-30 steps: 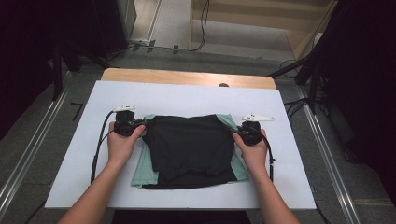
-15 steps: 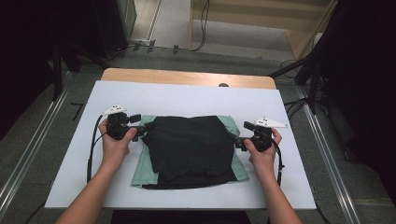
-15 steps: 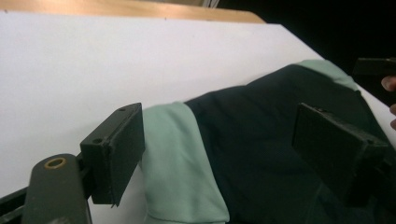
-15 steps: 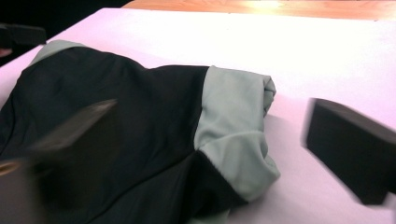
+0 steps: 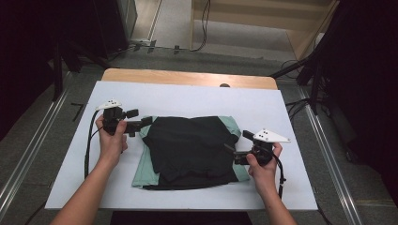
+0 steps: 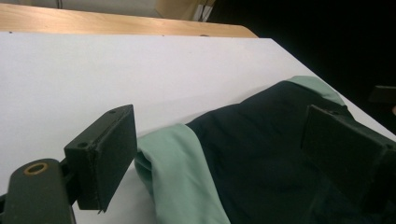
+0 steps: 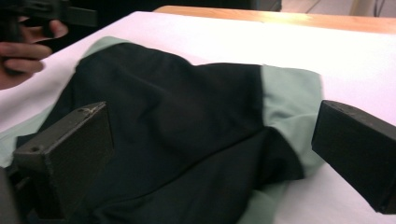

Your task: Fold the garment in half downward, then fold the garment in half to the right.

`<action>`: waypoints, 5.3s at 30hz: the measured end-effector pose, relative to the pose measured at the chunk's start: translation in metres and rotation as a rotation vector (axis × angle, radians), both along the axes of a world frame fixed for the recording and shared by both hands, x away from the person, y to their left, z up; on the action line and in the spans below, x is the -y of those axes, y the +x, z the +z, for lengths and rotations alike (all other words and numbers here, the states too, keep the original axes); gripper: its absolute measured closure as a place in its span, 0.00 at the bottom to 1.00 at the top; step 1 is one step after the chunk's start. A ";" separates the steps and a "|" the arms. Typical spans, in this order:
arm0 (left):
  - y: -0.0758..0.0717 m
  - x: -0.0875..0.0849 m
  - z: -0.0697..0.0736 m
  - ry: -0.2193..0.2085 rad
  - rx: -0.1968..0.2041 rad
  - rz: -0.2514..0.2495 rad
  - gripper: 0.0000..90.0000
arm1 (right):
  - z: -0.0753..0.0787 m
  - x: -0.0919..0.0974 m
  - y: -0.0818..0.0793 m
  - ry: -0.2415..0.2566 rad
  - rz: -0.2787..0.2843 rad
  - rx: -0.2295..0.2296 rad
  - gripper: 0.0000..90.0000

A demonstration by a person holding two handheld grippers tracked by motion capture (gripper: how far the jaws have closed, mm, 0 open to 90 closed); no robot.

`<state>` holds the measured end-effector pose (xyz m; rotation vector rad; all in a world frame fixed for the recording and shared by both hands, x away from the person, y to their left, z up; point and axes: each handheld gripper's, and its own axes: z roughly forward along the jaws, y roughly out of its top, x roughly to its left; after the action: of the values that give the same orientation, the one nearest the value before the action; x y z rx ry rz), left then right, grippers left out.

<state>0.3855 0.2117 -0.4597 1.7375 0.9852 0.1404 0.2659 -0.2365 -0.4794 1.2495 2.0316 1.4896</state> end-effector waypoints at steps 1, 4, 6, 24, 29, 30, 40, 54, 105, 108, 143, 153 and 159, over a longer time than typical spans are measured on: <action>0.003 0.000 0.000 -0.003 -0.007 -0.009 0.11 | 0.001 -0.002 -0.002 0.000 0.006 0.005 0.00; 0.009 0.001 0.000 0.006 -0.023 -0.026 0.11 | 0.003 -0.008 -0.008 -0.003 0.024 0.024 0.00; 0.012 0.002 -0.001 0.014 -0.030 -0.028 0.11 | 0.004 -0.012 -0.012 -0.001 0.039 0.031 0.00; 0.043 0.004 -0.023 0.046 -0.163 -0.040 0.19 | 0.007 -0.037 -0.027 -0.003 0.105 0.052 0.00; 0.049 0.000 -0.032 0.019 -0.217 -0.033 0.24 | 0.004 -0.038 -0.027 -0.006 0.111 0.047 0.00; 0.050 -0.001 -0.034 0.019 -0.226 -0.042 0.25 | 0.004 -0.038 -0.027 -0.007 0.112 0.045 0.00; 0.054 0.003 -0.043 -0.018 -0.325 -0.087 0.35 | 0.001 -0.044 -0.028 -0.018 0.128 0.035 0.00; 0.055 0.011 -0.040 0.007 -0.371 -0.099 0.78 | -0.001 -0.048 -0.027 -0.022 0.140 0.026 0.00; 0.026 0.043 0.017 0.164 -0.142 -0.129 0.91 | -0.013 -0.204 -0.040 -0.150 0.397 -0.023 0.00; 0.026 0.043 0.017 0.166 -0.143 -0.130 0.91 | -0.017 -0.213 -0.038 -0.177 0.408 -0.032 0.00; 0.026 0.042 0.018 0.167 -0.147 -0.126 0.91 | -0.038 -0.251 -0.039 -0.422 0.335 -0.069 0.34; 0.028 0.040 0.017 0.166 -0.149 -0.118 0.91 | -0.037 -0.240 -0.041 -0.378 0.276 -0.027 0.89; 0.029 0.037 0.018 0.170 -0.147 -0.107 0.91 | -0.034 -0.235 -0.045 -0.342 0.284 0.015 0.91</action>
<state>0.4142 0.1746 -0.4421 1.9746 1.0068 0.0284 0.2211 -0.0013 -0.5138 0.8415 2.4039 1.1820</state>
